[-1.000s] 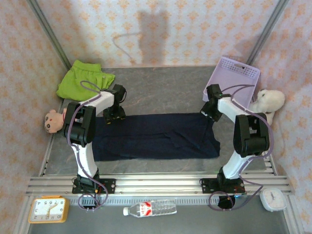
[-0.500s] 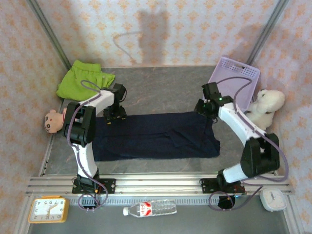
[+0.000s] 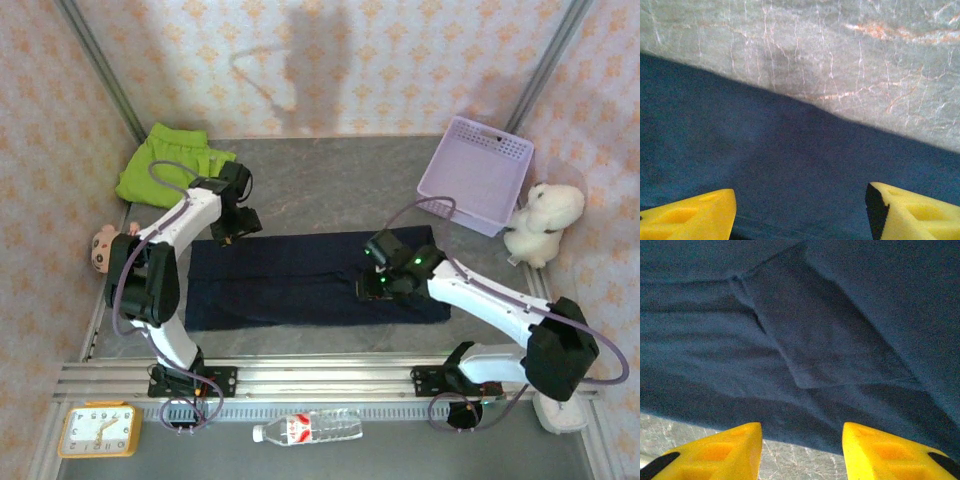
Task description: Fold and stack the mixed laundry pile
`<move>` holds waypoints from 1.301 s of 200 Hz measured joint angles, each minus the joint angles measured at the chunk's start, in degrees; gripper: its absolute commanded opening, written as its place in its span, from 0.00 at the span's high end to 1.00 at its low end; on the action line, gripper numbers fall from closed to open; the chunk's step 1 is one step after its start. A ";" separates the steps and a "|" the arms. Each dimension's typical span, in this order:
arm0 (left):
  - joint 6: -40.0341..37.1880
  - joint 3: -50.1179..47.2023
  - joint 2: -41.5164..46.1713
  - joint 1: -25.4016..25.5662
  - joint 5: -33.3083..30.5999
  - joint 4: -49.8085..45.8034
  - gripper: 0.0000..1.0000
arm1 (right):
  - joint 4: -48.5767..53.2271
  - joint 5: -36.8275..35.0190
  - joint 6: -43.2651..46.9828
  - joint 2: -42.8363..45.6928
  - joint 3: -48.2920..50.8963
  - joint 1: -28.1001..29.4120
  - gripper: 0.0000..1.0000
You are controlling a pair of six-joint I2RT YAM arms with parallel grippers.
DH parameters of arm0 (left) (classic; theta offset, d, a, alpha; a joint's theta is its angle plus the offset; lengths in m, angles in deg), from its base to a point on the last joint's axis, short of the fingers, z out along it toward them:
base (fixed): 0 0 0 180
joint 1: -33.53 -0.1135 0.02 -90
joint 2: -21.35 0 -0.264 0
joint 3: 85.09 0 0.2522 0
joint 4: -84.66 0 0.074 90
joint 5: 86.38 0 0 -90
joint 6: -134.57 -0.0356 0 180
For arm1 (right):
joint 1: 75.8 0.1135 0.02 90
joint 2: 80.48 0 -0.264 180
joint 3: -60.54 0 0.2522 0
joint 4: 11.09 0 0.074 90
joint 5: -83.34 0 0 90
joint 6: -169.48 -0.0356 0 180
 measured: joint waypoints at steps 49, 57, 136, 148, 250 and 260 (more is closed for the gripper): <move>3.02 -9.20 1.31 2.78 1.75 3.54 0.30 | 0.48 -3.82 1.86 -10.14 -2.71 5.92 0.54; 3.39 -10.40 1.36 3.06 2.01 3.89 0.30 | 0.46 -4.42 1.99 -11.43 -2.99 6.05 0.55; 4.46 -14.71 4.33 3.43 1.97 5.31 0.30 | -0.42 -8.68 0.85 -18.25 -4.31 6.32 0.63; 4.44 -14.97 4.46 3.43 1.90 5.31 0.31 | -0.81 -9.16 0.81 -18.43 -4.63 6.40 0.64; 4.42 -15.10 4.46 3.43 1.33 5.29 0.31 | -1.14 -11.10 -1.22 -20.90 -5.88 6.40 0.98; 4.42 -15.10 4.46 3.43 1.31 5.29 0.30 | -0.44 -11.08 -1.73 -20.65 -6.51 6.40 1.00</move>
